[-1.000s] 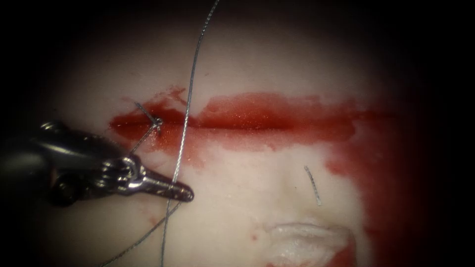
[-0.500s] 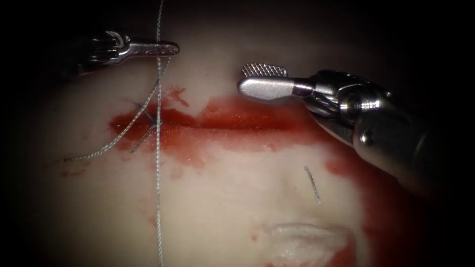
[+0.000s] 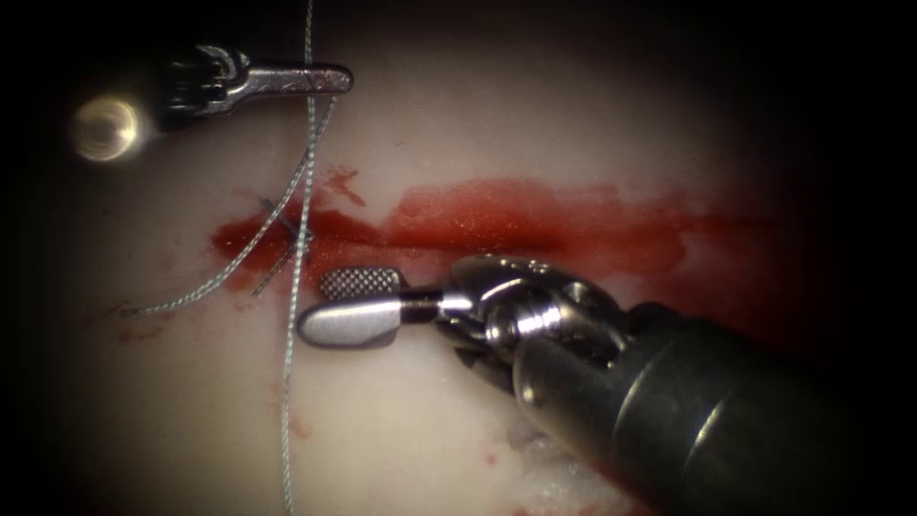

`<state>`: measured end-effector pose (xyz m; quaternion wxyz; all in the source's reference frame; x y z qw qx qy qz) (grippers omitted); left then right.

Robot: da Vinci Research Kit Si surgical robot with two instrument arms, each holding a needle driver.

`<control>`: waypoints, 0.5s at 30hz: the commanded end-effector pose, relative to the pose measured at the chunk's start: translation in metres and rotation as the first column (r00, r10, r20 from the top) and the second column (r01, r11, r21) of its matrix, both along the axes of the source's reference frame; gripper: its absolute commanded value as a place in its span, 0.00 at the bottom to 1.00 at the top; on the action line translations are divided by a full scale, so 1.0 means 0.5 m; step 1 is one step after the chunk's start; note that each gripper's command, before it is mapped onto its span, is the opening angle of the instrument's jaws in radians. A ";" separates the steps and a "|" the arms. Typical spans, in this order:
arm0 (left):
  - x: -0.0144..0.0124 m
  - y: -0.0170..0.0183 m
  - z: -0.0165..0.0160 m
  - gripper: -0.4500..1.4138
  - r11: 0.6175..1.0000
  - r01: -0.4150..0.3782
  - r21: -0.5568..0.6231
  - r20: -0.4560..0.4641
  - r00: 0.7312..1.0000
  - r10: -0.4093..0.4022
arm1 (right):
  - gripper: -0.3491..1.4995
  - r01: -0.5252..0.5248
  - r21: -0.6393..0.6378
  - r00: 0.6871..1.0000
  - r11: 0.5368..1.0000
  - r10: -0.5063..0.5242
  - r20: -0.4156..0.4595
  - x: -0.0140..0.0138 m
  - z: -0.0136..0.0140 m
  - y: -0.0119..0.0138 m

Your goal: Wound Closure

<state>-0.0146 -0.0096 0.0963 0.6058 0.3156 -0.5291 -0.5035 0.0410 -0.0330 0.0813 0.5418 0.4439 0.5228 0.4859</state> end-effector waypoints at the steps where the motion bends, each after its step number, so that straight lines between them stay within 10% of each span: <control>1: -0.0011 0.0026 -0.0010 0.00 1.000 0.004 -0.006 0.003 1.000 -0.004 | 0.65 -0.002 -0.001 1.000 1.000 0.002 -0.003 0.0028 -0.0002 0.0017; 7: -0.0012 0.0025 -0.0010 0.00 1.000 0.001 -0.018 0.000 1.000 -0.001 | 0.63 -0.006 0.004 1.000 1.000 0.006 0.004 0.0054 -0.0004 0.0014; 8: -0.0012 0.0025 -0.0010 0.00 1.000 0.002 -0.018 0.000 1.000 -0.002 | 0.50 -0.007 0.003 1.000 1.000 0.007 0.005 0.0059 -0.0002 0.0013; 9: -0.0013 0.0024 -0.0010 0.00 1.000 0.002 -0.018 0.000 1.000 -0.002 | 0.08 -0.007 0.001 1.000 1.000 0.007 0.007 0.0065 0.0001 0.0012; 13: -0.0014 0.0021 -0.0007 0.02 1.000 0.002 -0.020 -0.005 1.000 -0.002 | 0.00 0.002 0.012 1.000 1.000 -0.002 -0.001 0.0067 0.0000 0.0022; 15: -0.0015 0.0016 -0.0001 0.38 1.000 -0.011 -0.017 -0.030 0.999 0.010 | 0.00 0.011 0.020 1.000 1.000 -0.011 -0.008 0.0061 -0.0007 0.0034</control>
